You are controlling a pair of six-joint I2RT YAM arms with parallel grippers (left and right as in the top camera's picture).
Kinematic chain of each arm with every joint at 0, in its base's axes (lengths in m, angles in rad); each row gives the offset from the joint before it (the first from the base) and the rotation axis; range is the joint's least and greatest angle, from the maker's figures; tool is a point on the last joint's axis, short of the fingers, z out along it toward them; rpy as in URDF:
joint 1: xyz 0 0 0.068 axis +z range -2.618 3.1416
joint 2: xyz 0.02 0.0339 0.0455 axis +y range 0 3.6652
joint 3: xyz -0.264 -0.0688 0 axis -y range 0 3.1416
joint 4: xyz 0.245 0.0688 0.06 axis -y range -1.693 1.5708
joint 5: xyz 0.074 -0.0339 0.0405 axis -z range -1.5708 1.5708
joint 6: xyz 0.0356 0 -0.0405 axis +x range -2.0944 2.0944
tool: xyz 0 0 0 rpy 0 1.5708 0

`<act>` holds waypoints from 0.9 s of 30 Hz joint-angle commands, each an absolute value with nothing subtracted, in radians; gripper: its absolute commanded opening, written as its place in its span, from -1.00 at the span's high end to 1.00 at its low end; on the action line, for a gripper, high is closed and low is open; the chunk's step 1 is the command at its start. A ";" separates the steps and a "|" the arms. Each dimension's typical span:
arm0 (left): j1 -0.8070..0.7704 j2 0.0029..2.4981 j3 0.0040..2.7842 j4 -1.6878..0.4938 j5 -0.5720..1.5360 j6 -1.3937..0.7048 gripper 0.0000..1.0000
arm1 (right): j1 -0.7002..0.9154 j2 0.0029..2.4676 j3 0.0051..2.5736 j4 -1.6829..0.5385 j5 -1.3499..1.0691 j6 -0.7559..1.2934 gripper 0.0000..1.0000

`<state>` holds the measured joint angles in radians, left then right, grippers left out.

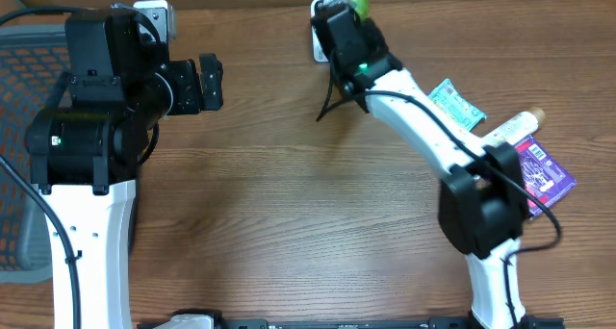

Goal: Scan the item barcode
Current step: 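Raise the juice pouch to the scanner with the right gripper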

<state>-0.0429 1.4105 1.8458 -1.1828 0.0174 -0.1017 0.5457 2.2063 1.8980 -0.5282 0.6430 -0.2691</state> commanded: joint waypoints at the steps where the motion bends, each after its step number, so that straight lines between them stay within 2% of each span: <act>1: -0.039 1.419 1.854 -1.182 0.012 -0.089 -0.99 | 0.551 2.253 1.931 -0.430 0.773 -0.442 0.93; 6: -0.039 1.419 1.854 -1.182 0.012 -0.089 -0.99 | 0.550 2.317 1.931 -0.280 0.773 -0.763 0.93; 9: -0.039 1.419 1.854 -1.182 0.012 -0.089 -0.99 | 0.548 2.317 1.931 -0.252 0.773 -0.874 0.93; 13: -0.039 1.419 1.854 -1.182 0.012 -0.090 -0.99 | 0.545 2.318 1.931 -0.250 0.765 -0.928 0.92; 27: -0.039 1.419 1.854 -1.182 0.012 -0.089 -0.99 | 0.542 2.297 1.931 -0.290 0.819 -0.931 0.93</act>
<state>-0.0429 1.4105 1.8458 -1.1824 0.0174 -0.1017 0.5430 2.3348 1.8977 -0.2966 0.7681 -0.9432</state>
